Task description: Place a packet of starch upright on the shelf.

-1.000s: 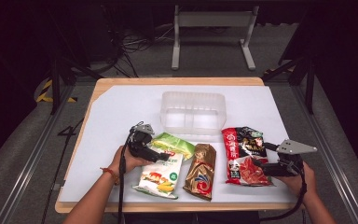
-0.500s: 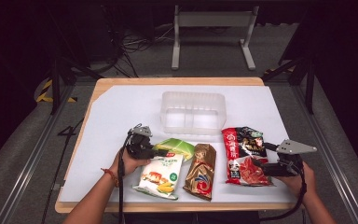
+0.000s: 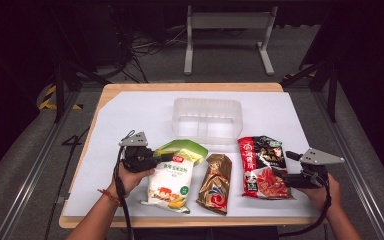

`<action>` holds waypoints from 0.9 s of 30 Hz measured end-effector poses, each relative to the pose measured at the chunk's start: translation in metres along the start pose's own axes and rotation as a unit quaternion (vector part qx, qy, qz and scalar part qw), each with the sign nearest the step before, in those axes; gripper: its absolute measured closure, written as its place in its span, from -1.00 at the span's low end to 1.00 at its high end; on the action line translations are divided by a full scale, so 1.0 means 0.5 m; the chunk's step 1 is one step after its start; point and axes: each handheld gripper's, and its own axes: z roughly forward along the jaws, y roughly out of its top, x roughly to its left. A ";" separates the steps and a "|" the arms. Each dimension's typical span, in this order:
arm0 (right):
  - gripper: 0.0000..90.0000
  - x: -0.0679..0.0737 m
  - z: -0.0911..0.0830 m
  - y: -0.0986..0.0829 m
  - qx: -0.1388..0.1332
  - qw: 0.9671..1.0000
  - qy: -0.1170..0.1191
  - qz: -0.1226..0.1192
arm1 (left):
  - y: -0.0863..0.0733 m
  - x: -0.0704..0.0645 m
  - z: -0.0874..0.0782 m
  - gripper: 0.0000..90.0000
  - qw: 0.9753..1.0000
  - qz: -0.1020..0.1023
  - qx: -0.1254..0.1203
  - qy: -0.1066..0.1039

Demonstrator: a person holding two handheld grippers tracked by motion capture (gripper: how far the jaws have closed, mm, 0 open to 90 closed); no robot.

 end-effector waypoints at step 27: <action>-0.56 -0.012 -0.007 -0.003 -0.006 1.000 -0.008 0.016 | 0.095 -0.059 -0.081 0.93 0.990 0.015 -0.139 0.001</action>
